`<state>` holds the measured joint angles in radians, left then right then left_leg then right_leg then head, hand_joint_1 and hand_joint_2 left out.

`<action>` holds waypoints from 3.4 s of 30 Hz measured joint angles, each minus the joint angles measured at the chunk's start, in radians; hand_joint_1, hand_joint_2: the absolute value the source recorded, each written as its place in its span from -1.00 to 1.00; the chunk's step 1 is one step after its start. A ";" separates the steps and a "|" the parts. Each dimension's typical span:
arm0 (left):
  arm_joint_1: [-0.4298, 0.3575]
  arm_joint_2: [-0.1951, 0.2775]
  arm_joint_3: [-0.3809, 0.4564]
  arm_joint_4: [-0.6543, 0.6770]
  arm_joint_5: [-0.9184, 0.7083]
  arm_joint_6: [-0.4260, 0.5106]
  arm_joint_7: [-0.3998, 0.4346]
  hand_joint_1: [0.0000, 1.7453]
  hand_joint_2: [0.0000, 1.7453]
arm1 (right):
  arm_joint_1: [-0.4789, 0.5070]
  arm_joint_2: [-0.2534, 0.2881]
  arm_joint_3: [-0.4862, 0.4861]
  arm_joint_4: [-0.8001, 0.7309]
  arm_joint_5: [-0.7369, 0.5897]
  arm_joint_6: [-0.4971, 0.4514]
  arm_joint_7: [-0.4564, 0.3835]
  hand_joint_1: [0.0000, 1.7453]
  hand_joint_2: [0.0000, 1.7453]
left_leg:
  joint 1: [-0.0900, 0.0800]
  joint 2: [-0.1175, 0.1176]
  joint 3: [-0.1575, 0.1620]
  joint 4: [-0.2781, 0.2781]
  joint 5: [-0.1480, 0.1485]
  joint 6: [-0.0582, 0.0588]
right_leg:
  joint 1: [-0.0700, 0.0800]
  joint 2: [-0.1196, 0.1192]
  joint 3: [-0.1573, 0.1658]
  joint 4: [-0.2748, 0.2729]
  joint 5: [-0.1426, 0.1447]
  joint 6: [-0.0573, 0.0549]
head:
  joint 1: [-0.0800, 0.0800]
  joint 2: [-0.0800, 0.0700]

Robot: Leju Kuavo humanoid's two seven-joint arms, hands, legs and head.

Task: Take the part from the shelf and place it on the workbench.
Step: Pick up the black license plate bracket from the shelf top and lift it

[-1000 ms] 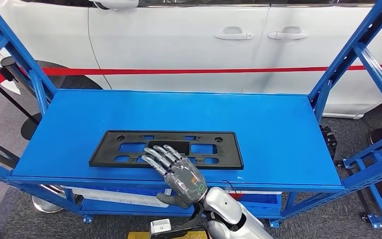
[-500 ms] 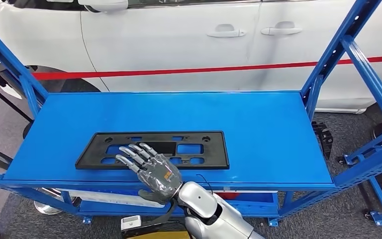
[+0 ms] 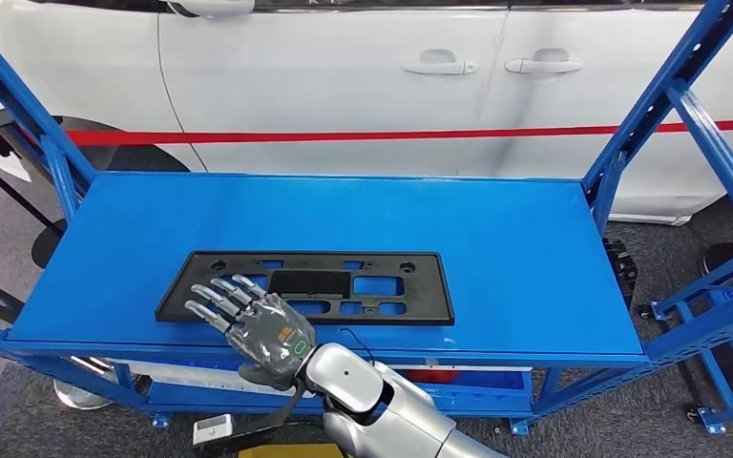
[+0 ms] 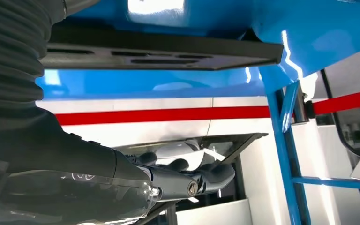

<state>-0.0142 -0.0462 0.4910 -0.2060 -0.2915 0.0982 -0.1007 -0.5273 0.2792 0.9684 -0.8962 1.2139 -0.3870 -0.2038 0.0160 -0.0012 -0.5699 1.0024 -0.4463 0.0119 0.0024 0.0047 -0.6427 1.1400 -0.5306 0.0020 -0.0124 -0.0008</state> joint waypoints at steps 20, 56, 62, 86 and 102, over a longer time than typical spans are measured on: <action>-0.007 0.002 0.000 0.000 -0.026 -0.002 -0.004 -1.00 -1.00 | -0.095 0.069 0.016 0.267 0.007 -0.036 0.114 -1.00 1.00 | 0.002 -0.001 -0.129 0.285 -0.128 -0.053 | -0.003 -0.003 0.054 -0.126 0.080 -0.044 | -0.002 0.000; -0.014 0.008 0.000 0.000 -0.067 -0.027 -0.026 -1.00 -1.00 | -0.199 0.073 0.052 0.490 0.066 -0.062 0.344 0.96 1.00 | 0.002 -0.003 -0.007 0.018 -0.003 -0.042 | -0.002 0.001 0.049 -0.117 0.079 -0.022 | -0.002 0.000; -0.015 0.008 0.002 0.000 -0.072 -0.037 -0.047 -1.00 -1.00 | -0.205 0.073 0.043 0.499 0.072 -0.063 0.339 0.97 1.00 | 0.005 0.001 -0.003 0.002 0.005 -0.003 | -0.006 0.000 0.001 -0.010 0.012 0.004 | 0.000 0.000; -0.012 0.024 0.110 0.000 -0.005 -0.073 0.005 -1.00 1.00 | -0.207 0.051 -0.306 0.299 -0.486 0.036 -0.303 0.92 1.00 | 0.009 -0.005 0.017 0.022 -0.017 -0.047 | -0.002 0.005 0.063 -0.124 0.085 -0.023 | -0.001 0.000; -0.006 0.019 0.219 0.000 0.005 -0.066 -0.147 -1.00 1.00 | 0.109 -0.200 -0.557 -0.734 -1.529 0.854 -0.423 0.92 1.00 | -0.004 -0.007 0.001 0.013 -0.007 -0.007 | 0.001 0.002 0.037 -0.111 0.092 -0.004 | 0.002 0.000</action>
<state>-0.0198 -0.0269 0.7104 -0.2060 -0.2869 0.0326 -0.2480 -0.4179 0.0793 0.4117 -1.6306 -0.3146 0.4673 -0.6273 0.0119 -0.0082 -0.5691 1.0152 -0.4533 0.0047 0.0031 0.0068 -0.6061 1.0286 -0.4389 -0.0023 -0.0108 -0.0009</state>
